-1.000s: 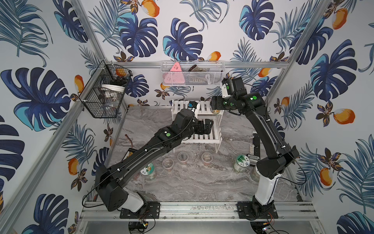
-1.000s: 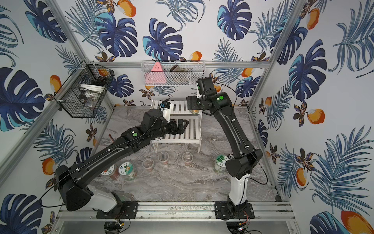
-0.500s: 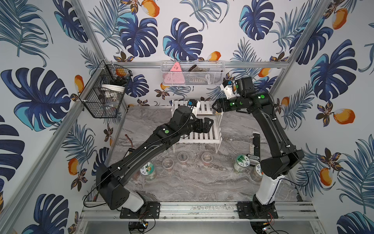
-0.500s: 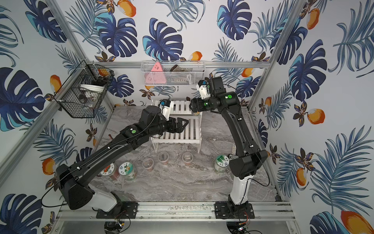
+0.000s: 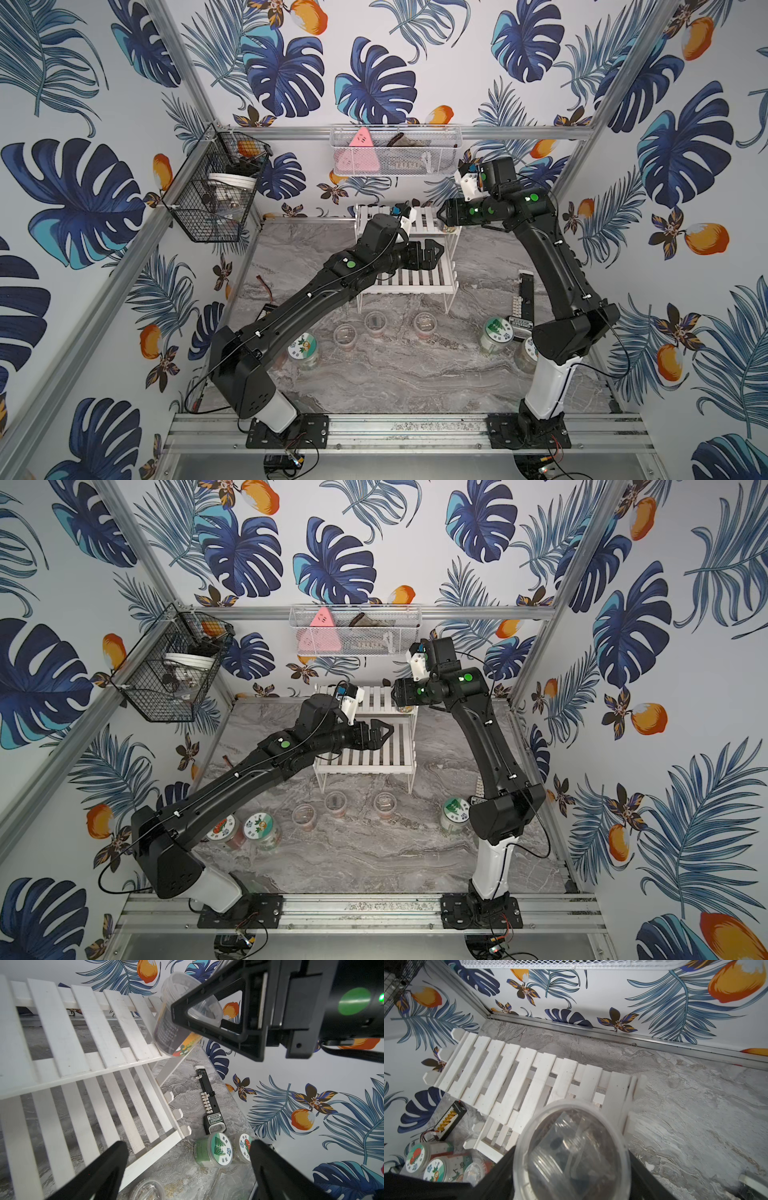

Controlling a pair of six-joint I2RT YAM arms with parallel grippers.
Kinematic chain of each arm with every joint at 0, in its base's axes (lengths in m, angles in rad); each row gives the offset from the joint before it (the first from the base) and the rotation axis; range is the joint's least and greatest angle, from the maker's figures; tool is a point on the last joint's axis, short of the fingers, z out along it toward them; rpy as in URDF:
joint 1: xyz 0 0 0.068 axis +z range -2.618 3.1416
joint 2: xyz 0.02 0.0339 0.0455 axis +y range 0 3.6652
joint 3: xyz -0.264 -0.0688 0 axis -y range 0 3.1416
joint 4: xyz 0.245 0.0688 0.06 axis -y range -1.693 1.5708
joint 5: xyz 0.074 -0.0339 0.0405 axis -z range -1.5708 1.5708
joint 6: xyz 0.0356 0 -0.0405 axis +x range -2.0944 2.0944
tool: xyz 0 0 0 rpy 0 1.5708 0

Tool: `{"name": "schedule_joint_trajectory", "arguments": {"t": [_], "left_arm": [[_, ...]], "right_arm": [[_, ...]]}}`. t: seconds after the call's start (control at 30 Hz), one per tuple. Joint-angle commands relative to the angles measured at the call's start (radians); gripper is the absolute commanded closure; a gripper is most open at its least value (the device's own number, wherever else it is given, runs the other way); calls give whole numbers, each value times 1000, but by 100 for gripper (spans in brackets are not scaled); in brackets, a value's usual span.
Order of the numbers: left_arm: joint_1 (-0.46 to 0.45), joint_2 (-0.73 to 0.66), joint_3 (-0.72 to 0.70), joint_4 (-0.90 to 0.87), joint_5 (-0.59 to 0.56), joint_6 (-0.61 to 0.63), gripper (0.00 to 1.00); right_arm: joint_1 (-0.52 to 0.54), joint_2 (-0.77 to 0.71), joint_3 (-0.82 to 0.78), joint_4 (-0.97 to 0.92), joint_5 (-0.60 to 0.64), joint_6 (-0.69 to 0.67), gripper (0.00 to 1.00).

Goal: Place the seed container on the shelf
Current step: Place the seed jar on the shelf.

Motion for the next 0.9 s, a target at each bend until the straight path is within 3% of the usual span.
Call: {"name": "schedule_joint_trajectory", "arguments": {"t": [0.0,0.57,0.87], "left_arm": [[5,10,25,-29,-44,-33,1],[11,-23,0,-39,-92,-56,1],[14,-24,-2,-40,-71,-51,1]], "right_arm": [[15,-21,-41,67,112,128,27],[114,22,-32,106,447,249,24],[96,26,62,30,308,233,13]]}}
